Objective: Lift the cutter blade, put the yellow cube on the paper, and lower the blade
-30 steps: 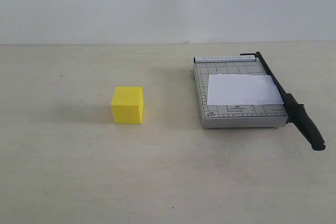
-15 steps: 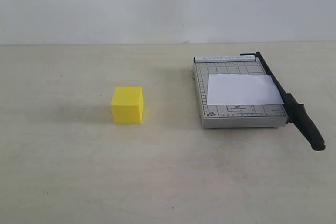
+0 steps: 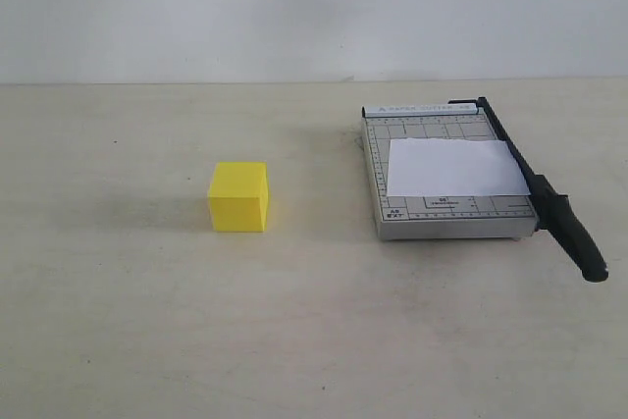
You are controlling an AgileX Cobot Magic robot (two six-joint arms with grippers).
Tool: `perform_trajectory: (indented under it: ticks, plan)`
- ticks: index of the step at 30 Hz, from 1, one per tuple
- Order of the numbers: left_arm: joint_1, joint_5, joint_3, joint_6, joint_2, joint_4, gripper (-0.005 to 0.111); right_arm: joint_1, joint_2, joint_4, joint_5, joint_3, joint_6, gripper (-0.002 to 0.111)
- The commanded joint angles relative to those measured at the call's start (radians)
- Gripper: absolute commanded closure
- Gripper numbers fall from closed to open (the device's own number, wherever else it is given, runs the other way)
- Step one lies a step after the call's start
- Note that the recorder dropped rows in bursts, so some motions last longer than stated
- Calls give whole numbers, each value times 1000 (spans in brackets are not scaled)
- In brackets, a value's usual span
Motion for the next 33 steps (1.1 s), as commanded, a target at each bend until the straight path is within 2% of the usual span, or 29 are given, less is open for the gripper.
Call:
perform_trajectory:
  ticks: [1, 4, 17, 26, 33]
  plan:
    - [-8, 11, 4, -12, 1, -12, 102, -7, -5, 47, -347, -1, 182, 87]
    - [-8, 11, 4, -12, 1, -12, 102, -7, -5, 47, -437, -9, 247, 87]
    - [-8, 11, 4, -12, 1, -12, 102, -7, -5, 108, -437, -56, 562, 87]
    - [-8, 9, 4, -12, 1, -12, 102, -7, -5, 108, -474, -60, 580, 87]
    - [-8, 11, 4, -12, 1, -12, 102, -7, -5, -13, -337, -154, 541, 87]
